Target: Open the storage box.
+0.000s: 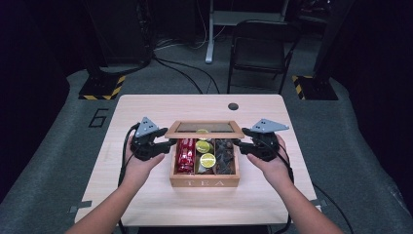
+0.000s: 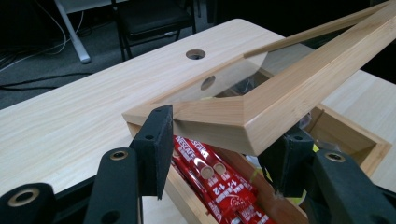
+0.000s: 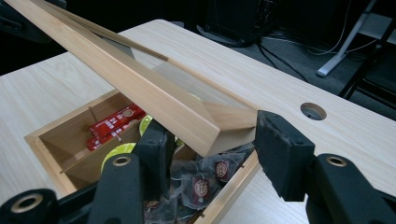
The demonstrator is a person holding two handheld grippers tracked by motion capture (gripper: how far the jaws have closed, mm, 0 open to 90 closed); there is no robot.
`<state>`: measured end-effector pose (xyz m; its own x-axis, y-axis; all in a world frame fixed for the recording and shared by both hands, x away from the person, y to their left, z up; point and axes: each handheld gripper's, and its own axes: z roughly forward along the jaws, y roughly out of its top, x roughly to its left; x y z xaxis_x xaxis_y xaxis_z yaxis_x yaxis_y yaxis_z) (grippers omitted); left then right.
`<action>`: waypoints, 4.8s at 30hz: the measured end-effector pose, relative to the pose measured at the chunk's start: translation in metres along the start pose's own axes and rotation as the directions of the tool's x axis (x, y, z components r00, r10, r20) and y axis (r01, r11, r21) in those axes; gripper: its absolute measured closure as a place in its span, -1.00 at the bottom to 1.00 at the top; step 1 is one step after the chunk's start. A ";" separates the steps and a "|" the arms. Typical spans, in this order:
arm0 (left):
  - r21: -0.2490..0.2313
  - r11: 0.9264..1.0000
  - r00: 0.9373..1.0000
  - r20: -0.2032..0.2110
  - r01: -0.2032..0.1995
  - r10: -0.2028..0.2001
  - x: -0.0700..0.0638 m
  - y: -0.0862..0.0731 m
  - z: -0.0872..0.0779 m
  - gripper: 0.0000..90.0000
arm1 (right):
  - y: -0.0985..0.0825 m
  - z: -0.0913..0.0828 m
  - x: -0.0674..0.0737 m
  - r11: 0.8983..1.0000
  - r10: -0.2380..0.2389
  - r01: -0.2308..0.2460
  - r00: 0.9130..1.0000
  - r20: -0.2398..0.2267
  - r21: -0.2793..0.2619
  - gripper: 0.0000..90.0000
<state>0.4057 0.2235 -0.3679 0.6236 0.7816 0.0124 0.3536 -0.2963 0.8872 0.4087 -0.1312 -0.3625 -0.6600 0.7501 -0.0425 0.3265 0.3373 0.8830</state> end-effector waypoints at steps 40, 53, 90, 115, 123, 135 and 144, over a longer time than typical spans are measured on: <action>-0.059 0.998 0.998 -0.065 0.004 -0.008 0.021 0.017 0.024 0.28 | 0.025 0.024 -0.022 0.999 0.039 -0.038 0.997 0.068 -0.021 0.26; -0.040 0.999 0.998 -0.063 0.016 -0.018 0.027 0.026 0.028 0.31 | 0.032 0.030 -0.028 0.998 0.054 -0.052 0.996 0.073 -0.027 0.25; -0.043 0.998 0.994 -0.089 0.056 -0.059 0.042 0.044 0.044 0.38 | 0.041 0.055 -0.043 0.997 0.072 -0.070 0.989 0.129 -0.021 0.35; -0.047 0.998 0.991 -0.124 0.049 -0.054 0.046 0.047 0.054 0.41 | 0.026 0.080 -0.056 0.995 0.090 -0.094 0.988 0.127 0.021 0.33; -0.043 0.998 0.991 -0.122 0.049 -0.054 0.048 0.049 0.056 0.42 | 0.020 0.089 -0.057 0.994 0.099 -0.104 0.985 0.142 0.027 0.32; -0.048 0.997 0.989 -0.132 0.066 -0.072 0.051 0.049 0.062 0.42 | 0.008 0.106 -0.061 0.991 0.108 -0.118 0.983 0.147 0.060 0.30; -0.053 0.996 0.987 -0.135 0.079 -0.085 0.053 0.049 0.065 0.42 | 0.003 0.118 -0.064 0.989 0.107 -0.122 0.981 0.163 0.085 0.28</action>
<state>0.5013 0.2144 -0.3540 0.4918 0.8707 -0.0011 0.3643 -0.2046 0.9085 0.5322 -0.1108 -0.4120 -0.5019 0.8646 -0.0231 0.4612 0.2901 0.8385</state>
